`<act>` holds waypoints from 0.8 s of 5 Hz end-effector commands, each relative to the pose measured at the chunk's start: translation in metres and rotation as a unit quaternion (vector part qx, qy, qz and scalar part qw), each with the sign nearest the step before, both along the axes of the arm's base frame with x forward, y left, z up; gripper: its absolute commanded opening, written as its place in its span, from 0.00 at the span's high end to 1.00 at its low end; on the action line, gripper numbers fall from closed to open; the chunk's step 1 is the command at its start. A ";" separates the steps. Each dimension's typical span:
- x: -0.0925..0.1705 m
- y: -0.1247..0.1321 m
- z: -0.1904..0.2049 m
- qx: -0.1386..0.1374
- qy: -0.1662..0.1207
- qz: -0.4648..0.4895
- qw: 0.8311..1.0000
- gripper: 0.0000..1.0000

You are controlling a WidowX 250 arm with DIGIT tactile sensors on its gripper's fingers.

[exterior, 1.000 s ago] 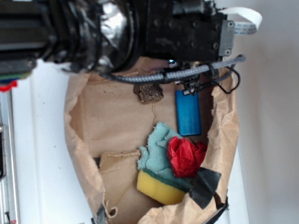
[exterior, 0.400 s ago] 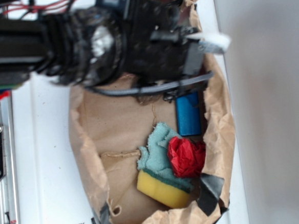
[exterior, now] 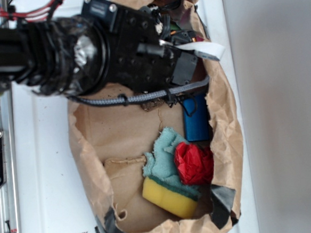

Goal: Grab the green animal.

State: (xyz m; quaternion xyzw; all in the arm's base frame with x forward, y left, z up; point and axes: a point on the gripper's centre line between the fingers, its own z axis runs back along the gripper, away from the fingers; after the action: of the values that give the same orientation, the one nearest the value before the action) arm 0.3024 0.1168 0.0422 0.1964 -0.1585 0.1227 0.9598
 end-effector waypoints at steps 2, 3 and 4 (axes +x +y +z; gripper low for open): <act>0.001 0.001 0.005 -0.001 -0.016 0.014 1.000 1.00; 0.002 0.001 0.005 -0.001 -0.019 0.013 1.000 1.00; 0.002 0.001 0.005 -0.001 -0.022 0.013 1.000 1.00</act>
State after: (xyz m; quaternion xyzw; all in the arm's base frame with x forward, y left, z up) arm 0.3017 0.1162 0.0397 0.1952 -0.1664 0.1320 0.9575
